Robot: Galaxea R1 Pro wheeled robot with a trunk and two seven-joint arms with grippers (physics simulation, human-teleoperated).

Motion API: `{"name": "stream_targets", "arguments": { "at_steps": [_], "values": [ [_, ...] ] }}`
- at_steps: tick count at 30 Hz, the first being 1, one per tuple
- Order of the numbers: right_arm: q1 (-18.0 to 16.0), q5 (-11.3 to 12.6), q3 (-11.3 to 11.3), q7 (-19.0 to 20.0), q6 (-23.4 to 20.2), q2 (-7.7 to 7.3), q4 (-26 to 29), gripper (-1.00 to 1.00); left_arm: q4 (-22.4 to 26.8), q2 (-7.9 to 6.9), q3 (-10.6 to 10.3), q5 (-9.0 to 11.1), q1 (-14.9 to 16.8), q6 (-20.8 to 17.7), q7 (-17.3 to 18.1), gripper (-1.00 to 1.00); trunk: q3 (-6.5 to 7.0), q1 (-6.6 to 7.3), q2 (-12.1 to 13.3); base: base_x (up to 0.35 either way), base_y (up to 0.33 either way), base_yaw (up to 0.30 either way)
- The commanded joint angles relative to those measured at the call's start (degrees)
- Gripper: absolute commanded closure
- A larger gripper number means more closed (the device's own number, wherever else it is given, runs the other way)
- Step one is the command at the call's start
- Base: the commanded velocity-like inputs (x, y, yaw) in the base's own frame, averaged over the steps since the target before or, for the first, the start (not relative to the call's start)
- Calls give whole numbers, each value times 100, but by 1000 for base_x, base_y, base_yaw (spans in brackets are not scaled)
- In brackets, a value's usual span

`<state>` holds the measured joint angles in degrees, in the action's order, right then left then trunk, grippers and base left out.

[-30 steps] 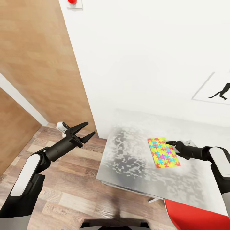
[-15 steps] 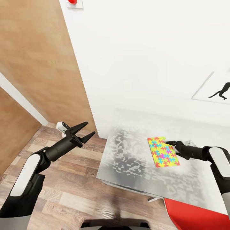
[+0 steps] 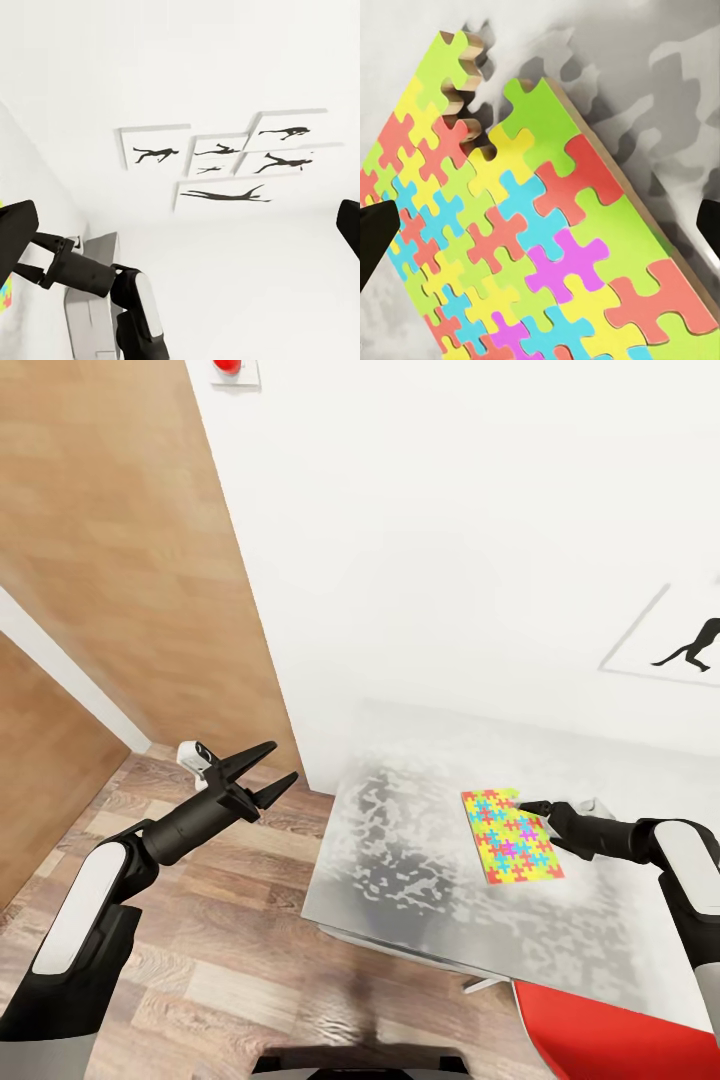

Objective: Put all the toys in the child's room - the three board games (two on the bed and one on the table), the two jigsaw puzzles on the table, and the tennis ball on the table - inside the toy box on the table in the child's room.

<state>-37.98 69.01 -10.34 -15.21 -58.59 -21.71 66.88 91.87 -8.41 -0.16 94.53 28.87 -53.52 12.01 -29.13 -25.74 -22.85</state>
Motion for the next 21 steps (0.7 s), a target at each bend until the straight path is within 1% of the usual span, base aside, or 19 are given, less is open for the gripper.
{"name": "stream_targets", "arguments": {
  "at_steps": [1,6,11,21],
  "values": [
    [1,-78,-3,-70,-47,-1,-43,-100,-2,-2,-2,-30,5,-10,38,-100,-9,-4,-7,0,0,25],
    [1,-79,-3,-70,-47,-1,-34,-100,-6,-2,-6,-30,5,-10,38,-100,-9,-4,-7,-23,0,59],
    [1,-63,-6,-70,-47,0,-23,-100,-8,-2,-9,-31,5,-10,38,-100,-9,-4,-7,-129,0,76],
    [1,-48,-5,-74,-47,0,-15,-100,11,-2,-27,-28,5,-10,38,-100,-9,-4,-7,-49,0,23]
  ]
}}
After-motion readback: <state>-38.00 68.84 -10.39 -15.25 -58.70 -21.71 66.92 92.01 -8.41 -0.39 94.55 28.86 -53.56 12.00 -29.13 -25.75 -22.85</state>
